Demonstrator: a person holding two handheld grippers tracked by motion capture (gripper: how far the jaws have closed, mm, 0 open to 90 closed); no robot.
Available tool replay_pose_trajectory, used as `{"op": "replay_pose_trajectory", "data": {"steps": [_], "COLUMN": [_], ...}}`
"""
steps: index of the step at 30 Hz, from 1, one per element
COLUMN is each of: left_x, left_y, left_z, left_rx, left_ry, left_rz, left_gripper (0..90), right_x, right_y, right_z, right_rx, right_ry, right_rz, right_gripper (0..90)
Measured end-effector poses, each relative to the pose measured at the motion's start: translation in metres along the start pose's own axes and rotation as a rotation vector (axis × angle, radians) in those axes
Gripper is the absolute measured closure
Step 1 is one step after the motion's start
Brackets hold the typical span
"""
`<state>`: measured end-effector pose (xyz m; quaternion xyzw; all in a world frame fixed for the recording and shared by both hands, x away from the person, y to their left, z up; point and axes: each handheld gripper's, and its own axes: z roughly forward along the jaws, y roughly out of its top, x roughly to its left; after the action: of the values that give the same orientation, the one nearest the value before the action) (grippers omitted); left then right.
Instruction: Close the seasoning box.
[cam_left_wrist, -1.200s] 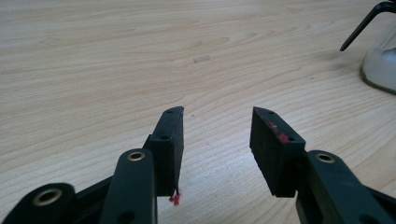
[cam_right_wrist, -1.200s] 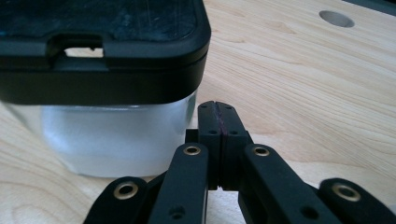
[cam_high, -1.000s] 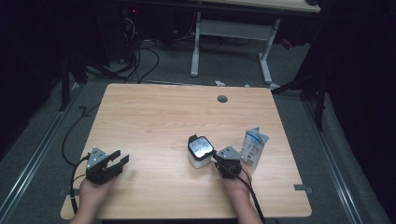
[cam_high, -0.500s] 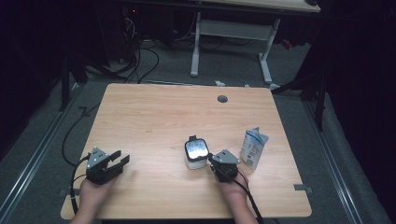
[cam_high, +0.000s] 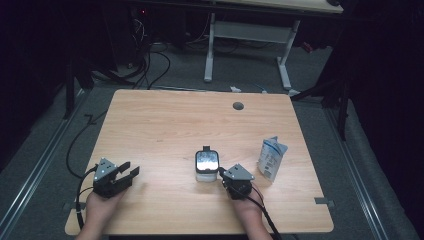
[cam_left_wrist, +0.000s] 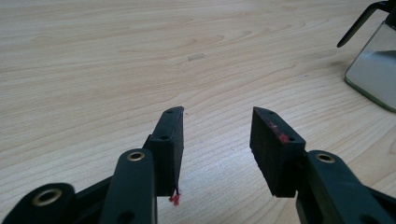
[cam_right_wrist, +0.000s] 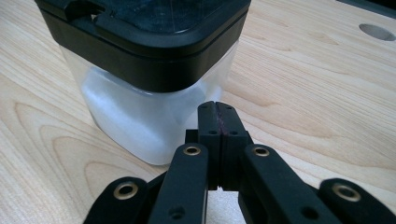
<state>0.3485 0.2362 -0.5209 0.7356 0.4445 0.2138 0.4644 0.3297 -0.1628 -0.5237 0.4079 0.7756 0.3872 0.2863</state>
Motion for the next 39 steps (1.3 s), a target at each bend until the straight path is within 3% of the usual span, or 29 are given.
{"op": "replay_pose_trajectory", "data": {"steps": [15,23,30,33,36,39], "left_x": [0.000,-0.007,-0.018,-0.023,-0.025,-0.027], "left_y": [0.000,0.001,0.000,0.000,0.000,-0.001], "left_z": [-0.001,-0.003,-0.001,-0.001,0.000,0.002], "left_rx": [-0.003,-0.011,-0.003,-0.002,0.008,0.012], "left_ry": [-0.004,-0.024,-0.043,-0.047,-0.050,-0.050], "left_rz": [-0.001,0.005,0.015,0.023,0.016,0.015], "left_gripper": [54.9,54.9,54.8,54.3,54.2,54.2], "right_x": [0.000,-0.026,-0.058,-0.065,-0.069,-0.070], "right_y": [0.000,-0.016,-0.040,-0.051,-0.060,-0.060], "right_z": [-0.008,-0.031,-0.059,-0.071,-0.081,-0.086], "right_rx": [-0.011,0.001,0.013,0.002,-0.017,-0.031], "right_ry": [-0.001,-0.053,-0.099,-0.118,-0.118,-0.129], "right_rz": [-0.011,0.025,0.112,0.128,0.173,0.167], "right_gripper": [88.7,83.5,77.0,71.0,67.4,66.6]}}
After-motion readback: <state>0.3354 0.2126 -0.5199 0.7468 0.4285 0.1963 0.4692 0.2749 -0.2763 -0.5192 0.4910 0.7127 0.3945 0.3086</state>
